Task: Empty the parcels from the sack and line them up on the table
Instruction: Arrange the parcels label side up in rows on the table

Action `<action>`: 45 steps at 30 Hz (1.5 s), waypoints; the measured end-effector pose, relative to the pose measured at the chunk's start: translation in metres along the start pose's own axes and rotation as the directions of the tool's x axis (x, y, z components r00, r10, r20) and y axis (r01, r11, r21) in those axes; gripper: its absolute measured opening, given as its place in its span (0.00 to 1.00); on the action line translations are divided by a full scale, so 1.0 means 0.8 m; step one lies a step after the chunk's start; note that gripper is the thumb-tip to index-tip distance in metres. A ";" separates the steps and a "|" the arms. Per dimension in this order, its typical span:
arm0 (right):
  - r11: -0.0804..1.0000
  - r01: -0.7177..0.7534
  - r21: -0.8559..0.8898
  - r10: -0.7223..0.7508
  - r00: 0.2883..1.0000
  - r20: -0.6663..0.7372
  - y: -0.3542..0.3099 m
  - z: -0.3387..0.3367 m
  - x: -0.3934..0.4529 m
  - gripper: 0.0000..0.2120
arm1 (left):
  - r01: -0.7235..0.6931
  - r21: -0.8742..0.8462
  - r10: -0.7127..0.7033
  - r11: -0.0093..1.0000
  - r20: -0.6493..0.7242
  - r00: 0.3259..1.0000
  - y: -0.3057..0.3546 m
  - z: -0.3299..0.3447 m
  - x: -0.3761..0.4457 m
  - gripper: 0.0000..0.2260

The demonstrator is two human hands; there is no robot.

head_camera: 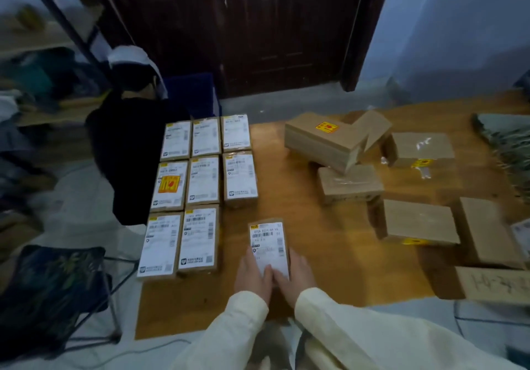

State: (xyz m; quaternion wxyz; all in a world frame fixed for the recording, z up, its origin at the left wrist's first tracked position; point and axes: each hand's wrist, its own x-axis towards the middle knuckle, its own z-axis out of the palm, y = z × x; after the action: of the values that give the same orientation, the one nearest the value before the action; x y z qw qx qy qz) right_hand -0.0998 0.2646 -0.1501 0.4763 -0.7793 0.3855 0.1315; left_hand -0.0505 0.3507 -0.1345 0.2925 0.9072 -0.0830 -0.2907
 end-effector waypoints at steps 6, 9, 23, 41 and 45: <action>0.994 0.111 0.014 -0.111 0.994 0.011 -0.020 0.019 -0.004 0.31 | -0.229 0.596 0.190 0.770 0.129 0.973 -0.012 -0.015 -0.001 0.28; 0.990 0.142 -0.004 -0.142 0.989 0.039 -0.031 0.025 0.007 0.31 | -0.251 0.691 0.206 0.678 0.149 0.967 -0.020 -0.025 0.008 0.28; 0.980 0.196 -0.030 -0.194 0.979 0.061 -0.068 0.030 0.046 0.30 | -0.203 0.742 0.205 0.639 0.091 0.975 -0.012 -0.044 0.052 0.25; 0.876 -0.240 0.419 0.306 0.947 -0.098 0.035 -0.131 0.021 0.15 | -0.391 0.630 0.450 0.671 0.073 0.890 0.125 0.031 0.034 0.27; 0.712 -0.281 0.644 0.520 0.827 -0.213 0.086 -0.193 0.013 0.16 | -0.712 0.487 0.688 0.506 0.271 0.674 0.211 0.103 0.022 0.29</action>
State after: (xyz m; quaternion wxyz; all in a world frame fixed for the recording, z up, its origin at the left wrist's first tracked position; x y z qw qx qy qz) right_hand -0.1677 0.1120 -0.1206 0.5677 -0.4982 0.6538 -0.0454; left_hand -0.0798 0.1679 -0.0998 0.1058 0.8323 -0.5286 -0.1291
